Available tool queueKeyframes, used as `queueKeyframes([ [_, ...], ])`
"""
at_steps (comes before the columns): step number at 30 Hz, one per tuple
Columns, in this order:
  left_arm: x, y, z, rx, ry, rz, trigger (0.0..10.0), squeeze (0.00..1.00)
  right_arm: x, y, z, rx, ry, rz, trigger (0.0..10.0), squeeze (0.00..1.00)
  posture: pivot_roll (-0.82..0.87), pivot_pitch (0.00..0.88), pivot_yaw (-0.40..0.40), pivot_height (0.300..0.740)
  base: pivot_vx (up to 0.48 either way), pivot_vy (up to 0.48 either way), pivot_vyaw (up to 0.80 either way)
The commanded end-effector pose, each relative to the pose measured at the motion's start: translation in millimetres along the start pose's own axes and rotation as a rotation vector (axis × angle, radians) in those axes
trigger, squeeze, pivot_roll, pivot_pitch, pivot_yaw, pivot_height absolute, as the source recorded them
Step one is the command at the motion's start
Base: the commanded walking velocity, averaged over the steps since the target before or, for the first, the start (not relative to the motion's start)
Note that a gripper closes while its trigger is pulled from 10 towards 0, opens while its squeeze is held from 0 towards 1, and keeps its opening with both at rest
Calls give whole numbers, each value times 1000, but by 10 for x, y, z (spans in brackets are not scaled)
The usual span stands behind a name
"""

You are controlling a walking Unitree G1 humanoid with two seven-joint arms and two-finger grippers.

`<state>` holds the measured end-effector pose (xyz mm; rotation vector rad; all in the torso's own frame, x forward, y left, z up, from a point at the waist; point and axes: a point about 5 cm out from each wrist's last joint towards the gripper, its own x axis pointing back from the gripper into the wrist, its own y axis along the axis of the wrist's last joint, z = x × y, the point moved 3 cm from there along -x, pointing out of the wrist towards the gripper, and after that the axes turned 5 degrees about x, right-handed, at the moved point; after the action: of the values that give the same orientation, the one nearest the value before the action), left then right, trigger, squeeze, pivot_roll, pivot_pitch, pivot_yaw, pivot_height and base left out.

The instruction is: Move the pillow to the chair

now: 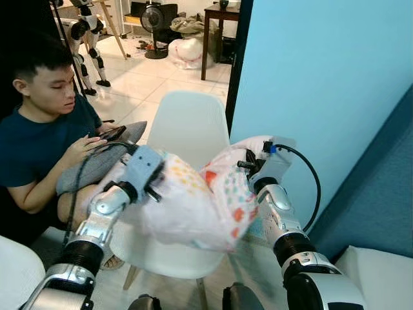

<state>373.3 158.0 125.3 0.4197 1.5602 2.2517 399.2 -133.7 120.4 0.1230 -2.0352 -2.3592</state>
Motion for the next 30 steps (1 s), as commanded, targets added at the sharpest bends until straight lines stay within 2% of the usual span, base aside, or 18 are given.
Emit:
queueKeyframes([
  [1, 34, 13, 61, -73, 14, 8, 10000, 0, -17, 98, 45, 15, 16, -54, 10000, 0, 33, 0, -82, 626, 0, 0, 0],
  [2, 34, 13, 61, -73, 14, 8, 10000, 0, -17, 98, 45, 15, 16, -54, 10000, 0, 33, 0, -82, 626, 0, 0, 0],
  [3, 69, -30, 209, -118, 121, 44, 10000, 0, -19, 101, 32, 14, 3, -55, 10000, 0, 33, 0, -83, 626, 0, 0, 0],
  [5, 69, -30, 209, -118, 121, 44, 10000, 0, -19, 101, 32, 14, 3, -55, 10000, 0, 33, 0, -83, 626, 0, 0, 0],
  [7, 99, -56, 333, -143, 218, 65, 10000, 0, -20, 107, 21, 14, -8, -58, 10000, 0, 35, 0, -85, 626, 0, 0, 0],
  [9, 112, -82, 417, -95, 305, 58, 10000, 0, -20, 105, 16, 11, -14, -57, 10000, 0, 36, 0, -86, 626, 0, 0, 0],
  [12, 121, -129, 420, -58, 332, 69, 10000, 0, -18, 90, 26, 9, -11, -51, 10000, 0, 38, 0, -88, 626, 0, 0, 0],
  [14, 145, -276, 327, 2, 358, 105, 10000, 0, -6, 18, 67, 10, 8, -17, 10000, 0, 37, 0, -91, 617, 0, 0, 0],
  [15, 145, -276, 327, 2, 358, 105, 10000, 0, -6, 18, 67, 10, 8, -17, 10000, 0, 37, 0, -91, 617, 0, 0, 0],
  [17, 152, -350, 194, 48, 351, 112, 10000, 0, 7, -34, 92, 10, 20, 6, 10000, 0, 37, 0, -93, 607, 0, 0, 0],
  [21, 146, -369, 72, 80, 322, 107, 10000, 0, 14, -62, 100, 11, 23, 18, 10000, 0, 40, 0, -94, 597, 0, 0, 0],
  [23, 146, -401, -52, 96, 291, 112, 10000, 0, 19, -82, 111, 12, 25, 27, 10000, 0, 43, 0, -92, 583, 0, 0, 0],
  [30, 155, -432, -113, 90, 271, 120, 10000, 0, 19, -89, 123, 10, 28, 30, 10000, 0, 45, 0, -88, 568, 0, 0, 0],
])
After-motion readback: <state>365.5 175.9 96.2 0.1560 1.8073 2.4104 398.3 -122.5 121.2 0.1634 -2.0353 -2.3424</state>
